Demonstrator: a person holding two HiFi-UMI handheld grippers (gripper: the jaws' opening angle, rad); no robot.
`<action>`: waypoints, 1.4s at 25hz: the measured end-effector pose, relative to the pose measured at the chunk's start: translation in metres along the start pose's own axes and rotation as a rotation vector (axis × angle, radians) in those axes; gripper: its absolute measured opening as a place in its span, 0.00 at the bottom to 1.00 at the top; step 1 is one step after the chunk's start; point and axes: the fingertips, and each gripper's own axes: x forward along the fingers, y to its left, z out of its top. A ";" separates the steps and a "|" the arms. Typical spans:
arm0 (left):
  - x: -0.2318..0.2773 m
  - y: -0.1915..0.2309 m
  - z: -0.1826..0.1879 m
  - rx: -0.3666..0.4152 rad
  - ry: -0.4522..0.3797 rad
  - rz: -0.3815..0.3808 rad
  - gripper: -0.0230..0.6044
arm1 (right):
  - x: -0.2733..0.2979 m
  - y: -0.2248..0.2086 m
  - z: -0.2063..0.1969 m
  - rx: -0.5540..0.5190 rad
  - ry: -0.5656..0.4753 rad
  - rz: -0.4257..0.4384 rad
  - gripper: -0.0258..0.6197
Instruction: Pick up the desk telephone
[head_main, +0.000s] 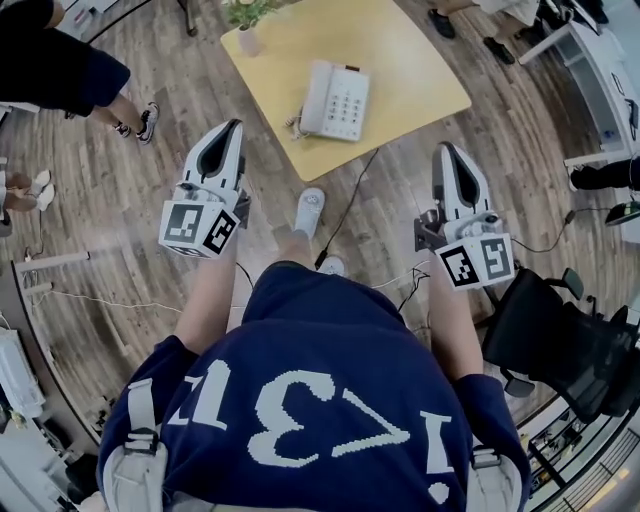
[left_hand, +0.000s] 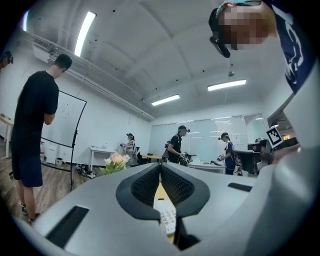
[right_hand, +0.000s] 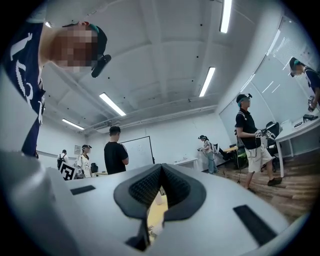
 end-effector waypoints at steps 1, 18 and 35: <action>0.012 0.004 -0.001 -0.002 -0.001 -0.008 0.08 | 0.008 -0.006 0.000 -0.003 0.005 -0.005 0.08; 0.204 0.086 -0.004 -0.014 0.009 -0.198 0.08 | 0.188 -0.075 -0.003 0.031 -0.013 -0.068 0.08; 0.223 0.082 -0.057 -0.165 0.110 -0.174 0.08 | 0.230 -0.128 -0.064 0.126 0.141 -0.038 0.09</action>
